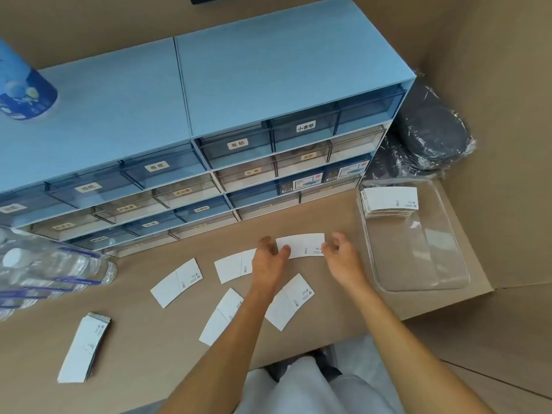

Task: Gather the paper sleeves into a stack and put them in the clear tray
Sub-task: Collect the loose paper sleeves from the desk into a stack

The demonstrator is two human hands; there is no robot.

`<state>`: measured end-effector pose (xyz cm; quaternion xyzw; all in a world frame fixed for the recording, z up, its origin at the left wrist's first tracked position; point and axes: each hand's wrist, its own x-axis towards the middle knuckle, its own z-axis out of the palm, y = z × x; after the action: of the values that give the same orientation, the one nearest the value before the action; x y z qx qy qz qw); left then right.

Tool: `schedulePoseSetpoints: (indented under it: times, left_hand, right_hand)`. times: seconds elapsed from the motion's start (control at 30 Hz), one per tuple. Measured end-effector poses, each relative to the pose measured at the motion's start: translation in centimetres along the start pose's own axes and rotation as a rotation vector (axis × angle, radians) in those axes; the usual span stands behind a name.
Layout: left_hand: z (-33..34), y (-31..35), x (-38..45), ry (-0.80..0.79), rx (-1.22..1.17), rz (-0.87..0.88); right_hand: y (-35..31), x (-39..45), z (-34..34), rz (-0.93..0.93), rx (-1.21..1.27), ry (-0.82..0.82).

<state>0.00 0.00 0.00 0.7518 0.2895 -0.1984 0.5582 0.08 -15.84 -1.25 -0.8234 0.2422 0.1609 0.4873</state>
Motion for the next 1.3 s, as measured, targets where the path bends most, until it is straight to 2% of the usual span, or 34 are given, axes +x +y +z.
schedulePoseSetpoints:
  times: [0.13,0.43,0.63,0.73,0.9,1.13,1.3]
  left_hand:
    - [0.5,0.2,1.5,0.103,-0.101,-0.065]
    - [1.2,-0.5,2.7,0.21,-0.057,-0.059]
    - [1.0,-0.7,2.7,0.186,-0.124,-0.099]
    - [0.5,-1.1,2.2,0.203,-0.173,-0.14]
    - [-0.9,-1.8,-0.7,0.274,-0.214,-0.211]
    - [-1.0,-7.3,-6.2,0.369,-0.271,-0.311]
    - [0.8,-9.7,-8.7,0.449,-0.218,-0.362]
  right_hand:
    - [-0.5,0.7,0.2,0.003,0.007,0.033]
    - [0.2,1.7,1.5,0.049,0.076,0.127]
    - [0.8,1.6,1.0,0.09,0.213,0.106]
    - [0.7,1.1,0.6,0.046,0.215,0.072]
    - [0.2,0.0,0.6,-0.089,0.125,-0.029]
    - [1.8,-1.9,2.1,-0.185,-0.183,-0.216]
    - [3.9,-3.3,2.7,-0.229,-0.389,-0.24]
